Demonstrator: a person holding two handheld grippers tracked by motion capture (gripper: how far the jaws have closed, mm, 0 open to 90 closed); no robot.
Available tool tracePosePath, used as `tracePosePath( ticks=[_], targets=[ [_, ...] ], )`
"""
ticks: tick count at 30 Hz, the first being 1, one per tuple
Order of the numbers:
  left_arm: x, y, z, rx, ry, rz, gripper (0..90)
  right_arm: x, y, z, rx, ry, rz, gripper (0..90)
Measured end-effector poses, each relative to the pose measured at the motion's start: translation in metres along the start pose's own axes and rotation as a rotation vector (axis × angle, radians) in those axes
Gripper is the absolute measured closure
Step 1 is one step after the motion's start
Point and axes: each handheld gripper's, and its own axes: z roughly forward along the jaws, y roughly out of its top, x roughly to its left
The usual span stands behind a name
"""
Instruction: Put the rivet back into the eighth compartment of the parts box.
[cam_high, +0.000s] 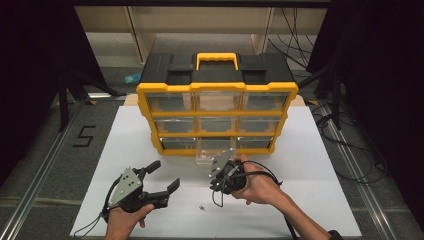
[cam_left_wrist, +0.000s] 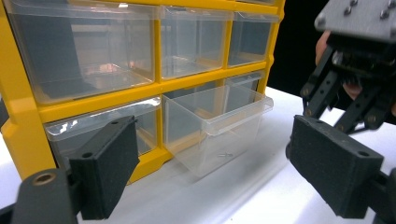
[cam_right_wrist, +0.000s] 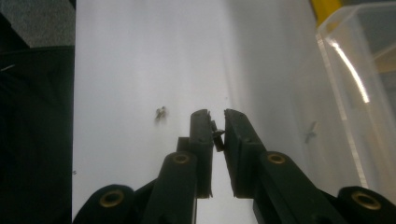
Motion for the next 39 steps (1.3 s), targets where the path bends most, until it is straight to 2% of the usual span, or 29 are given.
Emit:
tracePosePath(
  ticks=[4,7,14,18,26,32,39],
  targets=[
    [0.0,0.0,0.0,-0.001,0.0,0.0,15.9,-0.002,0.002,-0.007,-0.021,-0.027,0.002,82.0],
    [0.0,0.0,0.0,-0.001,0.0,0.0,15.9,-0.005,0.005,-0.016,-0.058,-0.053,0.004,81.9],
    [0.0,0.0,0.0,0.0,-0.002,0.001,15.9,-0.009,0.01,-0.029,-0.101,-0.068,0.014,81.9],
    [0.0,0.0,0.0,0.0,0.0,-0.001,15.9,-0.015,0.02,-0.036,-0.142,-0.087,0.015,81.9],
    [0.0,0.0,0.0,0.001,-0.002,0.004,15.9,-0.02,0.024,-0.044,-0.188,-0.123,0.03,82.0],
    [0.0,0.0,0.0,0.001,0.001,0.0,15.9,-0.032,0.024,-0.048,-0.224,-0.168,0.063,82.0],
    [0.0,0.0,0.0,0.0,0.0,0.0,15.9,-0.047,0.02,-0.042,-0.213,-0.205,0.103,82.0]
  ],
)
